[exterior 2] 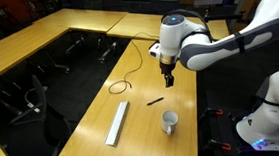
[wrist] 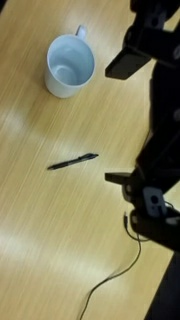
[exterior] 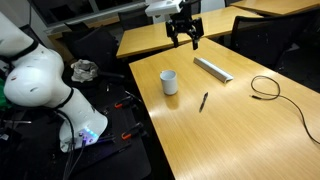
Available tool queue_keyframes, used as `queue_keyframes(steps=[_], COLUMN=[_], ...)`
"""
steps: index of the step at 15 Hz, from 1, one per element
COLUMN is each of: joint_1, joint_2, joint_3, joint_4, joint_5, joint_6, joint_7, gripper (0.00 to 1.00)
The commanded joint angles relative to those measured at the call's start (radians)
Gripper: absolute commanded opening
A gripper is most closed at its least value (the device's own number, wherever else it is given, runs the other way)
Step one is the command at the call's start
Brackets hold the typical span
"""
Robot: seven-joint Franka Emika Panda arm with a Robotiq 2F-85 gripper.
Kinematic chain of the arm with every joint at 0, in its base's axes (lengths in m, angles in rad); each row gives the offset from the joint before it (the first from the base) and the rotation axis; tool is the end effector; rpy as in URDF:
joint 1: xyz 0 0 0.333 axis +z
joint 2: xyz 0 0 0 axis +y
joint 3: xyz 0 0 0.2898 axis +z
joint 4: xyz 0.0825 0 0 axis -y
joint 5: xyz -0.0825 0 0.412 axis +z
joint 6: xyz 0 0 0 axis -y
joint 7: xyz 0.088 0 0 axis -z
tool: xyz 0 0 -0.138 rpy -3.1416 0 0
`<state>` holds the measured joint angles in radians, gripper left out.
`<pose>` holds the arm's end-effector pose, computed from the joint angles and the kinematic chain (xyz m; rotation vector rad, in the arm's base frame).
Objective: Put the black pen inside the white mug
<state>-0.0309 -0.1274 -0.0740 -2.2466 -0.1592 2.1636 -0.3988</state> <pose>0.5301 -0.0661 0.3530 2.9556 0.5691 0.0180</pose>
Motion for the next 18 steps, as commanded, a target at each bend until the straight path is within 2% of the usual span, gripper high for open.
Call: queue_keyframes(steps=[1, 4, 9, 10, 15, 18], joint_1=[-0.006, -0.018, -0.039, -0.04, -0.043, -0.055], joint_2=[0.071, 0.167, 0.279, 0.272, 0.288, 0.356], joint_3=[-0.02, -0.018, -0.005, -0.001, 0.001, 0.003], joint_4=[-0.009, -0.021, -0.028, -0.028, -0.017, 0.034], joint_5=[0.043, 0.052, 0.035, 0.031, 0.023, 0.003], joint_6=[0.116, 0.224, 0.33, 0.301, 0.296, 0.256], joint_7=[-0.081, -0.078, -0.056, -0.057, -0.058, -0.136], gripper=[1.0, 1.0, 1.0, 1.0, 1.0, 1.0])
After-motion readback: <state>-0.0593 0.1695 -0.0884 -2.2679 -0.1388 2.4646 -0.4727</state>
